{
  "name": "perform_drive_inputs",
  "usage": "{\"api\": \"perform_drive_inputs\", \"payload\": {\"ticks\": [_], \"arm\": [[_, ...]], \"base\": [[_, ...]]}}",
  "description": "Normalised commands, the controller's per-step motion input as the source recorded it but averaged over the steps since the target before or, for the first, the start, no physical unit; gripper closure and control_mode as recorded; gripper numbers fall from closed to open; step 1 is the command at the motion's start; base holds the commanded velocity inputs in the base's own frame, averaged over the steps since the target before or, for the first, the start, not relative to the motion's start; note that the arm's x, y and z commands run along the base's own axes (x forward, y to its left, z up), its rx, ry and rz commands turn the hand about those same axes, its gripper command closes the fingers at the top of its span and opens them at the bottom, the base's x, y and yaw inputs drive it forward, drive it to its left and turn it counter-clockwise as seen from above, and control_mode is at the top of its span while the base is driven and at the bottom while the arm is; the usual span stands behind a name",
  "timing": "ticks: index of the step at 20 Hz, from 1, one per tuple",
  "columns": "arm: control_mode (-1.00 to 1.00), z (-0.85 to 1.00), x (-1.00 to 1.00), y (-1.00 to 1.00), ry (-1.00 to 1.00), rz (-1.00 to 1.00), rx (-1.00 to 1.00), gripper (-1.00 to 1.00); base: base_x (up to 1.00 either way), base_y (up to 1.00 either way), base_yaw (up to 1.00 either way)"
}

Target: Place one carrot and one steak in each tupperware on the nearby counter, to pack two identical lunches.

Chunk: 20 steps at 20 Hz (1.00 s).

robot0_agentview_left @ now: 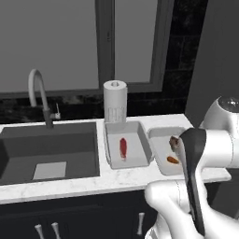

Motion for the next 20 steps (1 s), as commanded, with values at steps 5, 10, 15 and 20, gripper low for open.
{"api": "perform_drive_inputs", "payload": {"ticks": [5, 10, 15, 20], "arm": [[1.0, 0.0, 0.0, 0.0, 0.0, 0.0, 0.0, -1.0], [1.0, 0.0, 0.0, 0.0, 0.0, 0.0, 0.0, -1.0], [1.0, 0.0, 0.0, 0.0, 0.0, 0.0, 0.0, -1.0], [1.0, 0.0, 0.0, 0.0, 0.0, 0.0, 0.0, -1.0]], "base": [[-1.0, -0.3, -0.02], [-1.0, -0.85, -0.12], [-0.27, -1.0, -0.13], [0.5, -0.89, -0.08]]}}
